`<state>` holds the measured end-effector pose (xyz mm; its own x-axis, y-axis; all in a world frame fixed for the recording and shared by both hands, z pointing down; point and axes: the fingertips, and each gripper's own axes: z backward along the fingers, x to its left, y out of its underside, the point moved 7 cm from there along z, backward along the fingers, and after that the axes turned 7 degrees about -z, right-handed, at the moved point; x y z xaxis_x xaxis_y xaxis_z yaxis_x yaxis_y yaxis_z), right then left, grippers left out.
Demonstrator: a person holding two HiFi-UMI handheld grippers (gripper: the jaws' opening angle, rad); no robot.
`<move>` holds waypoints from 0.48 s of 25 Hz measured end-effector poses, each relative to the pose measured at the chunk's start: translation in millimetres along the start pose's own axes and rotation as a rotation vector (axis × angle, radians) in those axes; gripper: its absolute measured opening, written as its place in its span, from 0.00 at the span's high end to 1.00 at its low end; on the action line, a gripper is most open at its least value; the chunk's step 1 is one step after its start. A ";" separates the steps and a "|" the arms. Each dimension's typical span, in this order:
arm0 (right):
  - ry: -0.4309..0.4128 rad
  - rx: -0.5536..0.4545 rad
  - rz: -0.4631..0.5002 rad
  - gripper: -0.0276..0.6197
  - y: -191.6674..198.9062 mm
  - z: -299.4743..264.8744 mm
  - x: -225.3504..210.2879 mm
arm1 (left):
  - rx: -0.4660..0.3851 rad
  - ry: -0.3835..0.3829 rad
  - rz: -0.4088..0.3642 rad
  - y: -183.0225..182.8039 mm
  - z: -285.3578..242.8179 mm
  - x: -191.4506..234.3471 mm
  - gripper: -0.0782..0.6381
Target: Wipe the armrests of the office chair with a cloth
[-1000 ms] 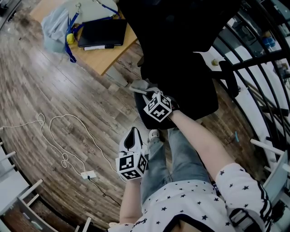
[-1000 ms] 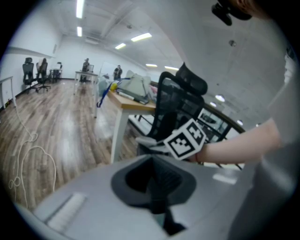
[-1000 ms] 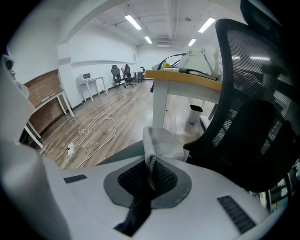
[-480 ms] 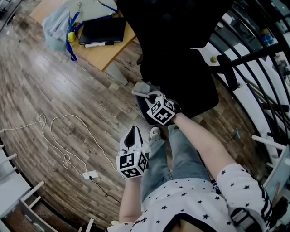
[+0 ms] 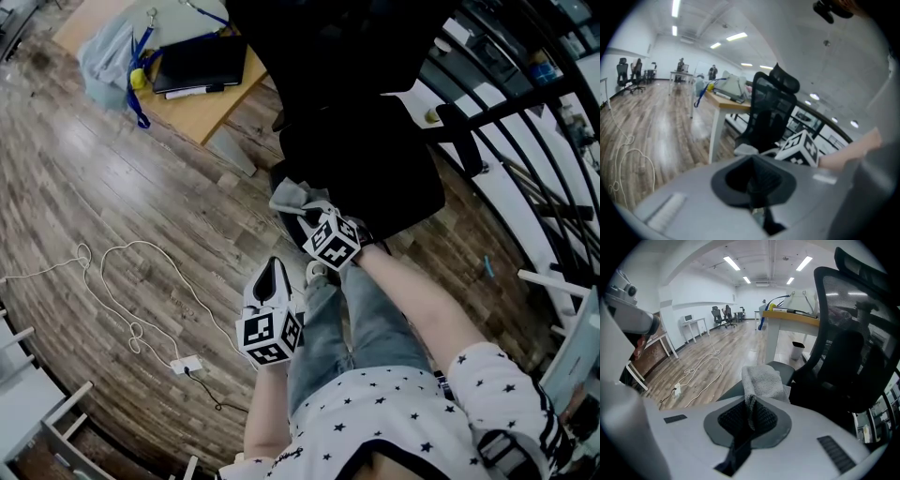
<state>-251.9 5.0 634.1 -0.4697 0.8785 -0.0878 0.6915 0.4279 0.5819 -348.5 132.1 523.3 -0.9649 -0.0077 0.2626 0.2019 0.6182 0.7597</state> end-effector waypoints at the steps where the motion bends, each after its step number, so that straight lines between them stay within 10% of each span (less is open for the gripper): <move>1: -0.003 0.002 0.002 0.92 2.9 1.7 2.7 | -0.001 0.004 -0.003 -0.2 -0.2 -1.2 0.88; 12: -0.026 0.029 -0.005 0.92 36.7 24.7 31.6 | -0.005 0.016 -0.018 1.4 6.8 -11.0 0.88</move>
<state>-227.8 53.7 632.8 -0.4592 0.8813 -0.1118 0.7049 0.4381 0.5578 -338.8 138.4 517.5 -0.9655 -0.0310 0.2584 0.1856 0.6140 0.7672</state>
